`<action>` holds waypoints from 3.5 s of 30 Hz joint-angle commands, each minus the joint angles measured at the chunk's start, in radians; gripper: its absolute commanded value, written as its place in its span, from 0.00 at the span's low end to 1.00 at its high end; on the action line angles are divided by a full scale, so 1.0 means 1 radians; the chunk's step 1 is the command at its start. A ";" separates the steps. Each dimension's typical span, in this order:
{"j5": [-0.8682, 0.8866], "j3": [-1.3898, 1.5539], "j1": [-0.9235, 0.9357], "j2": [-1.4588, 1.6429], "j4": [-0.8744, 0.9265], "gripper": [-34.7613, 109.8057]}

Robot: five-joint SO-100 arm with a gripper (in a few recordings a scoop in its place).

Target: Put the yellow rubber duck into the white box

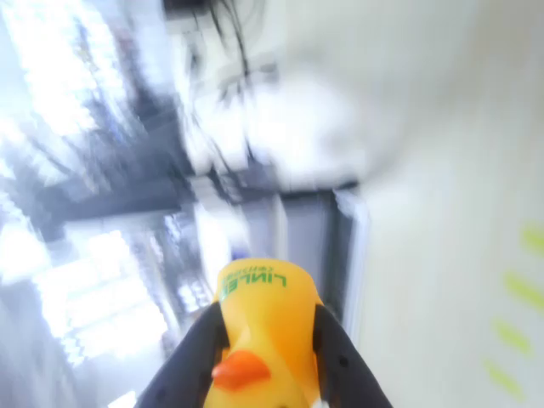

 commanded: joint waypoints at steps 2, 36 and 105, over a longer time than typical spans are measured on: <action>-0.006 0.310 0.426 0.186 -0.202 0.24; -0.393 1.035 0.661 -0.215 -0.969 0.24; 0.430 1.993 -0.348 1.554 -0.569 0.24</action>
